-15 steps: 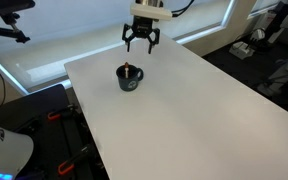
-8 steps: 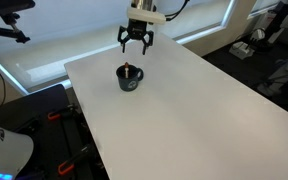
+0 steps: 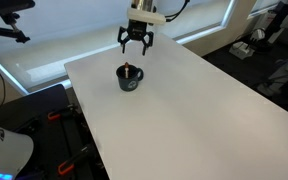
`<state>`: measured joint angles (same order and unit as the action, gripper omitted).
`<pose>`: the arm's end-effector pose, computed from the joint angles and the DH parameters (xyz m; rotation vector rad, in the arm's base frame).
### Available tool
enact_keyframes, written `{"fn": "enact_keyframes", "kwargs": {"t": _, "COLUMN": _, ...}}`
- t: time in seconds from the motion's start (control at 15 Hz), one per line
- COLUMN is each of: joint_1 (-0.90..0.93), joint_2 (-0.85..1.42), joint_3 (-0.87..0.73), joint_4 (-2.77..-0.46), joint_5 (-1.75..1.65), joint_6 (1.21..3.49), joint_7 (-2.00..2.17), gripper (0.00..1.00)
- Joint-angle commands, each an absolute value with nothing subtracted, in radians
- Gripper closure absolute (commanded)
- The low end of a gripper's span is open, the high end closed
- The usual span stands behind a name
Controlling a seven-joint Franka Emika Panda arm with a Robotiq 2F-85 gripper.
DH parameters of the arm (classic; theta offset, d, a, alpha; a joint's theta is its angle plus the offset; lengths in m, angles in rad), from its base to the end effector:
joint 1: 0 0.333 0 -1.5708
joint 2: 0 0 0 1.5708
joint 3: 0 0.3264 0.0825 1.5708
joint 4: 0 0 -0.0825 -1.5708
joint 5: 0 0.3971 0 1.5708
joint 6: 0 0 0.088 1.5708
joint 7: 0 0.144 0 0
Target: Remove the red marker from the dark green mug.
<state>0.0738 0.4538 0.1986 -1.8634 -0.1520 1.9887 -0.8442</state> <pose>0.5853 0.1461 0.2211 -2.5231 -1.7168 0.4838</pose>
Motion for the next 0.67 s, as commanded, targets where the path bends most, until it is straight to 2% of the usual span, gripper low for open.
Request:
{"fn": "enact_keyframes", "kwargs": {"t": 0.0, "joint_1": 0.079, "joint_2": 0.493, "joint_3": 0.203, "joint_4": -1.842, "joint_5": -0.138, "joint_6": 1.984, "joint_7": -0.872, "gripper": 0.00}}
{"fn": "enact_keyframes", "kwargs": {"t": 0.6, "joint_1": 0.091, "joint_2": 0.553, "joint_3": 0.211, "joint_4": -1.854, "joint_5": -0.149, "joint_6": 1.989, "joint_7": -0.850, "gripper": 0.00}}
